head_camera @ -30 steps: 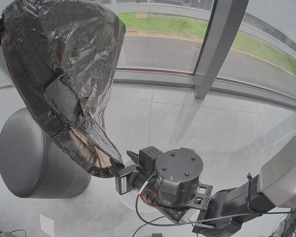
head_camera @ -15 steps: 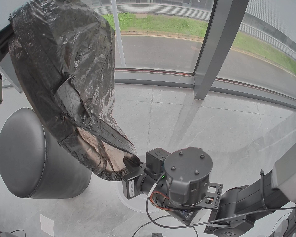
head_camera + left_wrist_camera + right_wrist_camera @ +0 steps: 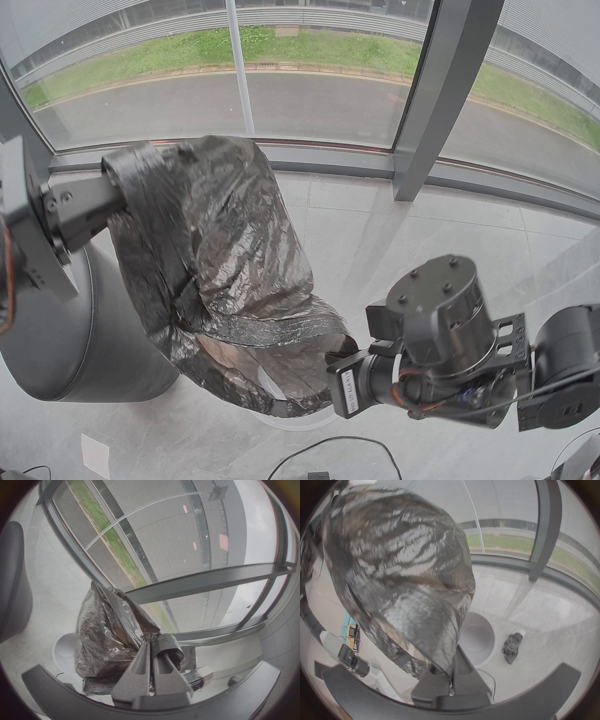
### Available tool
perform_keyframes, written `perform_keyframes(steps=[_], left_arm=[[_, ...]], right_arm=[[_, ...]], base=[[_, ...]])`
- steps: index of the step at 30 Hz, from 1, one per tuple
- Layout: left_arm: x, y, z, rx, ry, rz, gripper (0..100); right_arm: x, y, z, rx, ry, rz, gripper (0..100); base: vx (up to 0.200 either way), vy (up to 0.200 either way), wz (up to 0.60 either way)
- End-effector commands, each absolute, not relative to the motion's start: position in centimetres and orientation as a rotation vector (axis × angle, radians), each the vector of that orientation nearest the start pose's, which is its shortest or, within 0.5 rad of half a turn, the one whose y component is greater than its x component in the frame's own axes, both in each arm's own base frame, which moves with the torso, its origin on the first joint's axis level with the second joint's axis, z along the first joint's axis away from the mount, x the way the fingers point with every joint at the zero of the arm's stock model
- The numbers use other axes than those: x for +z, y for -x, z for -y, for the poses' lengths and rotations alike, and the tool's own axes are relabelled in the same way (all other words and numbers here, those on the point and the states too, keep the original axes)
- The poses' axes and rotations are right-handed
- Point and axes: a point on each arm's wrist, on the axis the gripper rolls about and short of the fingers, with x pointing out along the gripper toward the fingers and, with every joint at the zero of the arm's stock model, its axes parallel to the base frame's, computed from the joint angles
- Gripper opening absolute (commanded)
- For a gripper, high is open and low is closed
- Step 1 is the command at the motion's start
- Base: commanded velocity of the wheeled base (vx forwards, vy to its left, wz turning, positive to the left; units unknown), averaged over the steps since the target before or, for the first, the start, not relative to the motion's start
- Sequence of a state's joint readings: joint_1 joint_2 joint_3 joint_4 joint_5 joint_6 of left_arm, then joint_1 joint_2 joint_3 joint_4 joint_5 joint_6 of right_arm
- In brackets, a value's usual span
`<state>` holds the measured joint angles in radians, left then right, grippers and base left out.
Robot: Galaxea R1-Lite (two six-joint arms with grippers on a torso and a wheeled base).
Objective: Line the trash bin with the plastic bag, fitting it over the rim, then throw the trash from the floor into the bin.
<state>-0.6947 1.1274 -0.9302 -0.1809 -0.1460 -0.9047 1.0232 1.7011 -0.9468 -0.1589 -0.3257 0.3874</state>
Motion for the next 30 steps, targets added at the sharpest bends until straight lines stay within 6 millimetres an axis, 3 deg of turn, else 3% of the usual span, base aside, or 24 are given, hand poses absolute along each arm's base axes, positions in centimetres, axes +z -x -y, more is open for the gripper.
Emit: perform_keyframes(steps=[1,6,15,30], left_arm=[[25.3,-13.7,11.5,-0.676,0.704,-0.559,0],[23.3,-13.1,12.3,-0.713,0.609,-0.621,0],[20.8,-12.7,13.4,-0.723,0.546,-0.733,0],[17.9,-11.9,13.8,-0.747,0.518,-0.937,0]], right_arm=[[24.2,-17.6,-21.2,0.598,-0.231,-0.651,0],[24.6,-18.6,-20.1,0.612,-0.243,-0.724,0],[24.9,-19.1,-20.4,0.709,-0.246,-0.864,0],[25.0,-19.3,-19.8,0.793,-0.268,-1.046,0]], base=[[0.000,0.000,0.00],[0.000,0.000,0.00],[0.000,0.000,0.00],[0.000,0.000,0.00]])
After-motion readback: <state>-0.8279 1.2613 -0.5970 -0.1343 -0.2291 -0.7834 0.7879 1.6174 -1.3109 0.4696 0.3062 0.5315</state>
